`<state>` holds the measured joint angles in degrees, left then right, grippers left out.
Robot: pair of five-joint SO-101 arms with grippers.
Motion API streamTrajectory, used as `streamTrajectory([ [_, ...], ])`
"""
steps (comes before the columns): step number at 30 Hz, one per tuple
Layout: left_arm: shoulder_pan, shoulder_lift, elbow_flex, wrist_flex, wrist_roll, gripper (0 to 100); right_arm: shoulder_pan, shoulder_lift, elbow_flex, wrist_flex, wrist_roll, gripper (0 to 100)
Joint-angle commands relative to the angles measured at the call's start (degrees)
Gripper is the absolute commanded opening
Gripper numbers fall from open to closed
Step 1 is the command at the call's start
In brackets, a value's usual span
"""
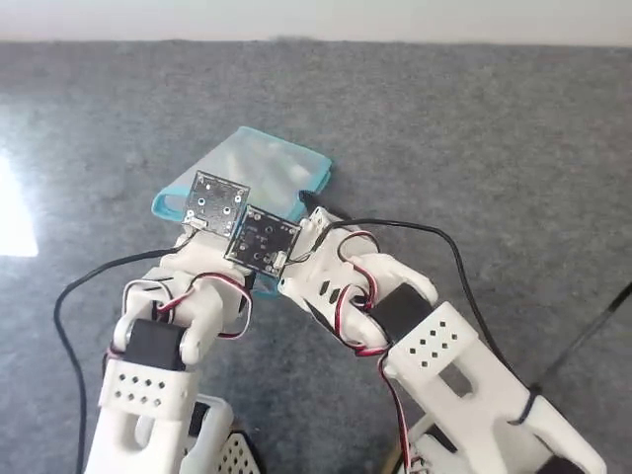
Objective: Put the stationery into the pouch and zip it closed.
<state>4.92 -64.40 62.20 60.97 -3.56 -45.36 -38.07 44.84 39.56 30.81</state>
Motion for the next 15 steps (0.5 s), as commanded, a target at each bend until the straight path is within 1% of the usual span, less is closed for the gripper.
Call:
streamTrajectory([
  [1, -0.79, -0.44, -5.93, 3.52, -2.2, 1, -0.4, 1.1, -4.04, -1.1, 1.14, 25.9],
  [6, -2.11, -0.44, -7.52, 4.22, -5.63, 1, -0.48, 0.48, -4.13, -1.1, 0.88, 25.9],
  [12, -1.85, -0.44, -10.95, 9.05, -5.8, 1, -0.4, 2.42, -3.87, -3.38, 0.88, 25.7],
  [15, -2.37, -0.44, -11.03, 9.05, -6.15, 1, -0.57, 3.47, -4.13, -4.79, 1.23, 25.6],
])
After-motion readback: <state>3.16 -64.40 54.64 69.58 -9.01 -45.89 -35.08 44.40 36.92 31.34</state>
